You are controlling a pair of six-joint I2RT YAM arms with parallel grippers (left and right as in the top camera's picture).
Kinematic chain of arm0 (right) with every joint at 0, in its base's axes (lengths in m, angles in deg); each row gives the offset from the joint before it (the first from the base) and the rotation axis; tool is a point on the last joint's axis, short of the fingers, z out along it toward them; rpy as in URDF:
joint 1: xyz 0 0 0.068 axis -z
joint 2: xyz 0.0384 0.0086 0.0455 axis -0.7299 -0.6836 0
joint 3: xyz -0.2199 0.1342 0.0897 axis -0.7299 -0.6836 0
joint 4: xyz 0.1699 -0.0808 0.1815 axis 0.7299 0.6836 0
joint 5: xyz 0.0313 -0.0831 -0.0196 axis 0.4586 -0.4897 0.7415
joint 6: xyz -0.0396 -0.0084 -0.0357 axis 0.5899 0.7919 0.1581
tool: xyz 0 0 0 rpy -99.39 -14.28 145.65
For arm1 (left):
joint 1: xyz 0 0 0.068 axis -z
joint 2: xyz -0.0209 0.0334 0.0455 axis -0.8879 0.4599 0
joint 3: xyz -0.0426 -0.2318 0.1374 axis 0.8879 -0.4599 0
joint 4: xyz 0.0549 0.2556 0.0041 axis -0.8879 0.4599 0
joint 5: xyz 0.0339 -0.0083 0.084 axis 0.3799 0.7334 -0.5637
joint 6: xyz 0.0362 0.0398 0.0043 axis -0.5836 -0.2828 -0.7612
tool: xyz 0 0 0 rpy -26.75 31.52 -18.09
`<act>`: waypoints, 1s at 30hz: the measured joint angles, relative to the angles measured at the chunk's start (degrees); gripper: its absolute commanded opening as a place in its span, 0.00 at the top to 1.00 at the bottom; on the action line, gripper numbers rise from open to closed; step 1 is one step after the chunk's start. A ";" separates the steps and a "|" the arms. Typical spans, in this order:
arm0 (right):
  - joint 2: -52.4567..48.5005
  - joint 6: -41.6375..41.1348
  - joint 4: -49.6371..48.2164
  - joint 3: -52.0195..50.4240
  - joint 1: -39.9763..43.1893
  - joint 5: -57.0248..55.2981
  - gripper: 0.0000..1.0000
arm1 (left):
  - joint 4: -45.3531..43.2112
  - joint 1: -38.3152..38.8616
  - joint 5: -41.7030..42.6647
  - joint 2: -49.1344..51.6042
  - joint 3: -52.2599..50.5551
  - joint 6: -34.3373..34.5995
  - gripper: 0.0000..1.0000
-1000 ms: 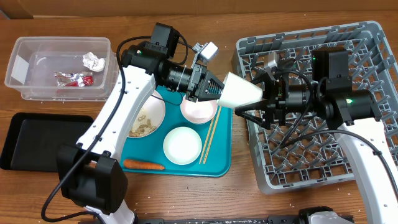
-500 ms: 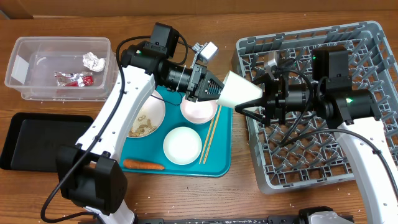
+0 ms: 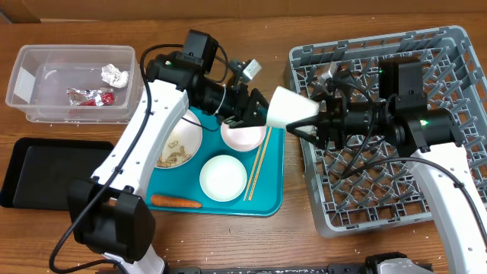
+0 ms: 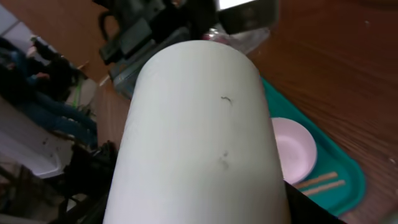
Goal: Sort waste into correct bins and load items into the dishwasher
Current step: 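Place the cup upside down in the dish rack with the right gripper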
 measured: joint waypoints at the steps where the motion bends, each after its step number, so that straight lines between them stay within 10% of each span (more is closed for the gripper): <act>1: 0.00 -1.05 -0.09 0.00 0.07 -2.01 0.45 | 0.44 -0.66 -3.17 -0.15 0.00 0.24 0.45; 14: 0.00 -20.33 17.25 6.71 12.02 -38.36 0.47 | 10.14 -12.11 -47.95 -16.06 -0.02 5.66 0.44; 30: -6.19 -27.56 27.45 8.48 45.53 -50.66 0.46 | 11.78 -13.11 -55.78 -21.75 -0.02 6.38 0.44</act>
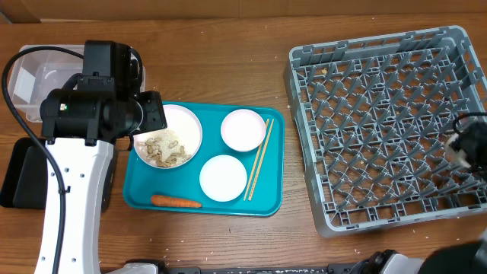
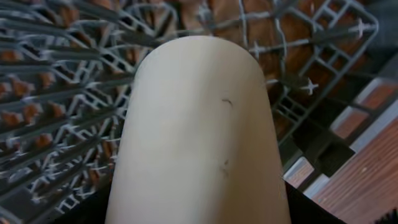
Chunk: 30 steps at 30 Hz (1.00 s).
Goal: Sort waste into correct bins and load items into the dishwasher
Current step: 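Place the cup upside down in the dish rack with the right gripper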
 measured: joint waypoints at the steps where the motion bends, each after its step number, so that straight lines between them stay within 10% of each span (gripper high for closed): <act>1: -2.08 -0.22 0.85 0.00 0.87 -0.61 0.46 | 0.07 0.00 -0.02 0.00 0.00 0.00 0.44; 17: -9.88 -1.79 1.99 0.00 1.46 -2.38 0.12 | 0.24 0.00 -0.07 0.00 0.00 0.00 0.39; 30: -9.70 -1.46 4.17 3.98 0.59 5.42 0.13 | 1.73 0.00 -0.26 0.00 0.00 0.02 0.37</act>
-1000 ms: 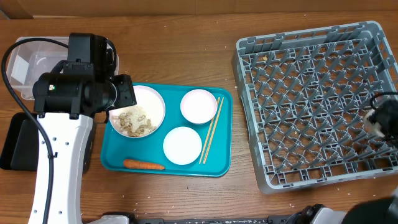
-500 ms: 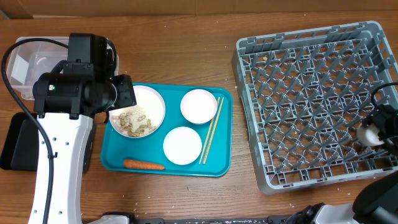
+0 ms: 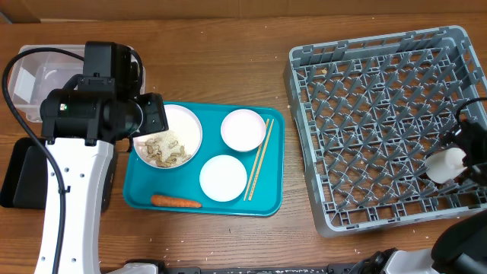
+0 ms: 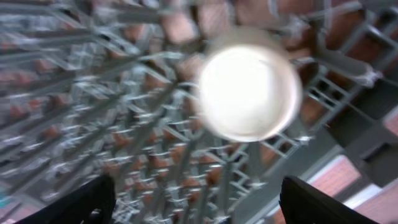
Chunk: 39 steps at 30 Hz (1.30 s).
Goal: Sort waste into correct bins and load items into the dishwasher
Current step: 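Place the cup upside down in the dish rack with the right gripper, then grasp the large white bowl with the left gripper and lift it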
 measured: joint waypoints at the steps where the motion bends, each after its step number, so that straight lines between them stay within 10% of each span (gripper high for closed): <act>1: 0.26 0.37 0.13 1.53 -0.68 1.14 0.12 | 0.22 0.00 -0.02 0.00 0.00 0.00 0.34; 19: 7.13 2.91 -1.57 8.83 -45.46 7.41 0.07 | 0.94 1.49 1.86 -0.02 -1.64 0.94 0.36; 39: 6.40 3.87 3.45 8.83 -47.56 0.42 0.00 | -20.04 14.93 7.76 4.48 -36.76 3.45 0.37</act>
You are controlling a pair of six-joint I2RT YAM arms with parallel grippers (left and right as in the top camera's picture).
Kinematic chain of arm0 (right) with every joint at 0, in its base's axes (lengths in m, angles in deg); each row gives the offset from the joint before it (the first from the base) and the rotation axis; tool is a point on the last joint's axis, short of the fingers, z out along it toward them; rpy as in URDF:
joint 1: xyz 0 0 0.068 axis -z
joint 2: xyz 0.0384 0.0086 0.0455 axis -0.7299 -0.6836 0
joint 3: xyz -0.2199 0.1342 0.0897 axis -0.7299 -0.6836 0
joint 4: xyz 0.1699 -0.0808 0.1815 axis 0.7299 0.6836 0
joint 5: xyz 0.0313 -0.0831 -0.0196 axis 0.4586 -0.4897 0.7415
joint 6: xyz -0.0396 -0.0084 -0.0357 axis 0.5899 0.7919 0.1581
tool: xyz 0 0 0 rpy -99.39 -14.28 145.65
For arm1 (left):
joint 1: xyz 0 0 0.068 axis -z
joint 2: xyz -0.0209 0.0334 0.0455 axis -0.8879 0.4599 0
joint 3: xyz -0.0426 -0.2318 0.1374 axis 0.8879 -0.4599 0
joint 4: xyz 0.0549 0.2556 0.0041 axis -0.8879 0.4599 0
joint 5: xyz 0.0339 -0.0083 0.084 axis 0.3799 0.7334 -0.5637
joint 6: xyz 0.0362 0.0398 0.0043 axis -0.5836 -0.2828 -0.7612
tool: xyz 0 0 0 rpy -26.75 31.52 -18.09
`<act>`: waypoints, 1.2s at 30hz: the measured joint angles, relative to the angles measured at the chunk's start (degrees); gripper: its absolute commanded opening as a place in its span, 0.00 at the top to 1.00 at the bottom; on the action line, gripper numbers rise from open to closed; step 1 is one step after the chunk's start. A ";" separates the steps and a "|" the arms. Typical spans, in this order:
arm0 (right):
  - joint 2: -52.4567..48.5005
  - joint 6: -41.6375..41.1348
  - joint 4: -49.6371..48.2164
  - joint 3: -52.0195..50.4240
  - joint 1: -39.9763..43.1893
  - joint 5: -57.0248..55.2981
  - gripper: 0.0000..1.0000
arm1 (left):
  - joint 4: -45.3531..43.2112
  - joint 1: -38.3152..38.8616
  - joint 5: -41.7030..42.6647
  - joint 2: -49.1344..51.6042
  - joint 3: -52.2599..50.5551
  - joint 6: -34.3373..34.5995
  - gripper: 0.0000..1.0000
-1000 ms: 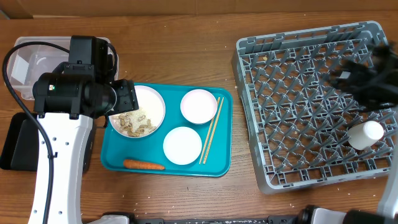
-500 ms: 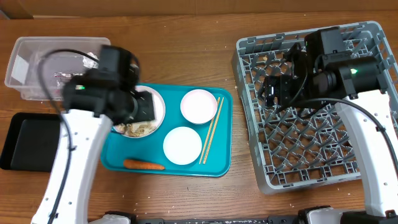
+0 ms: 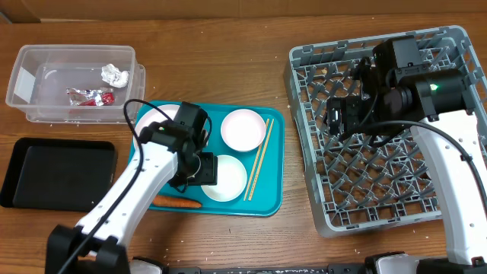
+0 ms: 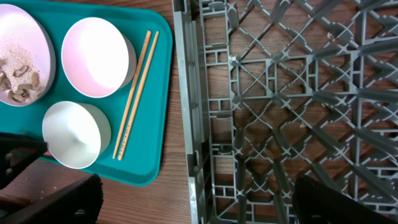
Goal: Sort waste into correct bins and load items into the dishwasher
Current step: 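Grasp the large white bowl with the left gripper and lift it, then pass the bowl from the left gripper to the right gripper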
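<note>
The grey dish rack (image 3: pixel 380 190) fills the right side; no cup shows in it, and my right arm covers part of it. My right gripper (image 3: pixel 340 116) hangs over the rack's left part, open and empty, its fingers (image 4: pixel 50 199) far apart. On the teal tray (image 3: pixel 270 202) lie a pink bowl (image 3: pixel 243 129), a white bowl (image 3: pixel 228 179), chopsticks (image 3: pixel 259 158), a carrot (image 3: pixel 175 202) and a scraps bowl (image 4: pixel 18 59). My left gripper (image 3: pixel 204 169) sits at the white bowl's left rim; its jaws are not readable.
A clear bin (image 3: pixel 72 80) with wrappers stands at the back left, and a black tray (image 3: pixel 53 175) lies in front of it. The rack's left wall (image 4: pixel 186 124) runs close beside the teal tray.
My right gripper was open over the white cup at the rack's right near corner; it now hangs open over the rack's left part. My left gripper went from the tray's left end to the white bowl.
My right gripper held a white cup between tray and rack, with the left gripper by the pink bowl. Then the cup was over the rack's right near corner and the left arm was back left. Then the cup stood released in the rack. Now both arms have shifted.
</note>
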 measured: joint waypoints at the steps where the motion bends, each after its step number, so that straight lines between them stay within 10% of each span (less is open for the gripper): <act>1: 0.00 -0.02 -0.02 0.00 0.00 0.02 0.00 | -1.03 0.00 0.33 0.83 -0.55 0.22 0.39; 13: 0.00 0.00 0.87 0.00 0.00 -0.26 0.00 | -6.10 0.00 1.84 8.24 -1.57 2.51 0.96; 36: 0.00 -0.07 -2.67 0.00 -3.23 6.38 0.13 | 3.13 -1.33 2.32 -1.73 20.35 2.05 0.96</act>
